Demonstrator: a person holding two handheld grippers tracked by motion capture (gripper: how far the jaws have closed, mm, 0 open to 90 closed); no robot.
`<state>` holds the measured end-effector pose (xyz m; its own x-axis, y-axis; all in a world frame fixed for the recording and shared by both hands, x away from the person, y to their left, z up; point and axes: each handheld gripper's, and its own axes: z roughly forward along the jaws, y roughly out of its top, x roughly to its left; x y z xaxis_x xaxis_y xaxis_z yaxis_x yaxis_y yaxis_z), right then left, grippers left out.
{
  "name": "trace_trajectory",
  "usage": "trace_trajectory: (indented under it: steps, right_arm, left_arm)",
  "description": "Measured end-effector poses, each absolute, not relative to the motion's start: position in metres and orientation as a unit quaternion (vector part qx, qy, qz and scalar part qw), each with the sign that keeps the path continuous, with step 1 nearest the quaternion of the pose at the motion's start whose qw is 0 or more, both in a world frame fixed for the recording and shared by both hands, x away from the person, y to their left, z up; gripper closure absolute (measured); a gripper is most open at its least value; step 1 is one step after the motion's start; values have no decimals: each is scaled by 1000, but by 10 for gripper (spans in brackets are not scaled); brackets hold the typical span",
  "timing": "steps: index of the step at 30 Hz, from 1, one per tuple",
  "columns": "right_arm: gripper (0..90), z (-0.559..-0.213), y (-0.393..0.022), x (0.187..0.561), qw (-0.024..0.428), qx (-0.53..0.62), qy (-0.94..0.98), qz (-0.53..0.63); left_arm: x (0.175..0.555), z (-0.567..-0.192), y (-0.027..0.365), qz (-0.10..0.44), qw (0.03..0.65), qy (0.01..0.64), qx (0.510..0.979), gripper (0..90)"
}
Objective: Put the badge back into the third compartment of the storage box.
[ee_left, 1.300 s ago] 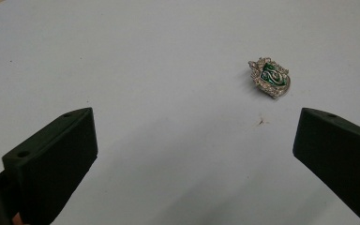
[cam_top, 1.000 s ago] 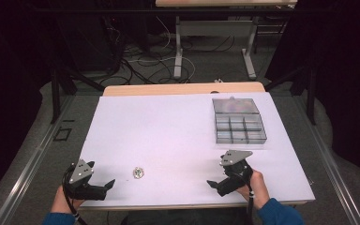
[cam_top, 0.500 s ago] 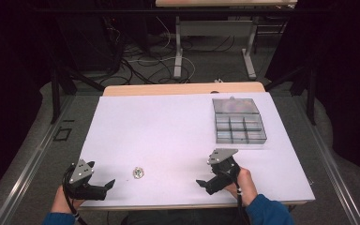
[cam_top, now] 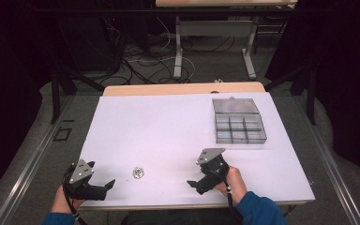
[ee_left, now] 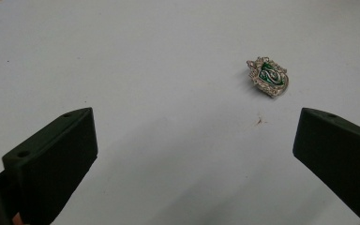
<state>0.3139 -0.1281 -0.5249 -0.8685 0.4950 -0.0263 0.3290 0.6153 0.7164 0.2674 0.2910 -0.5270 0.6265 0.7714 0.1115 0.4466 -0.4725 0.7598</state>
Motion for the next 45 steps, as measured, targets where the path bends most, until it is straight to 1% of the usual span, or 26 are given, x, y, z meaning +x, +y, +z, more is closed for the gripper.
trace_trajectory:
  steps: [19, 45]
  right_arm:
    - [0, -532, -97, 323, 87, 223, 894, 380]
    - [0, -541, -48, 334, 75, 215, 895, 384]
  left_arm:
    - [267, -527, 291, 226, 359, 368, 827, 2]
    - [268, -528, 292, 223, 359, 368, 828, 2]
